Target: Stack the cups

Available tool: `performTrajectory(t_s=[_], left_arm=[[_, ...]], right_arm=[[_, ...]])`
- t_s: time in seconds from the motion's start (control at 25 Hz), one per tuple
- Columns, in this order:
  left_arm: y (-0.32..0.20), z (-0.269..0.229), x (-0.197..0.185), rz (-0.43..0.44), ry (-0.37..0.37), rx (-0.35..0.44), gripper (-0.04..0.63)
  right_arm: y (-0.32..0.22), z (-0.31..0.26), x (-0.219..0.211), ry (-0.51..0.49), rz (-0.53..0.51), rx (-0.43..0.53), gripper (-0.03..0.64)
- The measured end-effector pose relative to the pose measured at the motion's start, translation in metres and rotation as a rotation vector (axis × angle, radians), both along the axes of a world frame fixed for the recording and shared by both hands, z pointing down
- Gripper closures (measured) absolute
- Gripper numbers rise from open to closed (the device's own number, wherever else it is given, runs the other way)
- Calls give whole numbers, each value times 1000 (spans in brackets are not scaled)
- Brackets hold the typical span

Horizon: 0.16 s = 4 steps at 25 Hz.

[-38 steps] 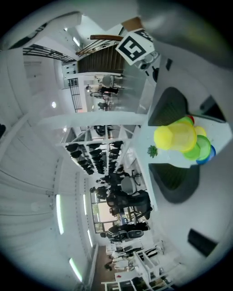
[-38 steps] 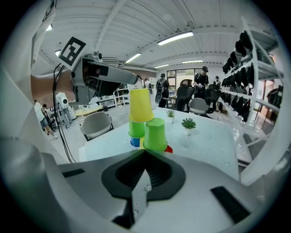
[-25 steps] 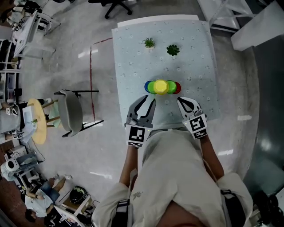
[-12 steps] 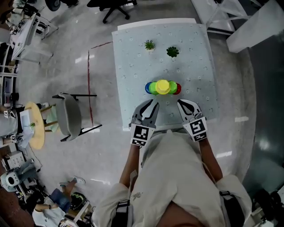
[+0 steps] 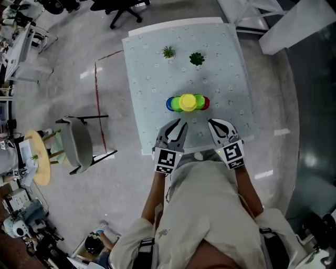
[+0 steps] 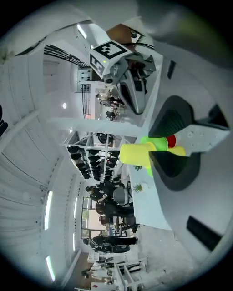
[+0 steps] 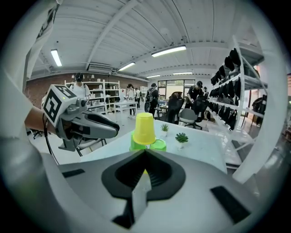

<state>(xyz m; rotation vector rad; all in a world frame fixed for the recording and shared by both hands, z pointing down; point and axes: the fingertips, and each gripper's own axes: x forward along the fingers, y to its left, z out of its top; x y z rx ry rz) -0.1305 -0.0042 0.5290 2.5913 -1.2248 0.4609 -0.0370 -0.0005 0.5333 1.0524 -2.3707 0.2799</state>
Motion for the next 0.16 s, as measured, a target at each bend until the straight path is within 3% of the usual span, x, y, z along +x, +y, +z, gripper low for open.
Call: performTrajectory(t_s=[0.16], left_arm=[[-1, -1, 3, 0, 6, 1, 495]], right_arm=[[-4, -2, 2, 4, 1, 7, 621]])
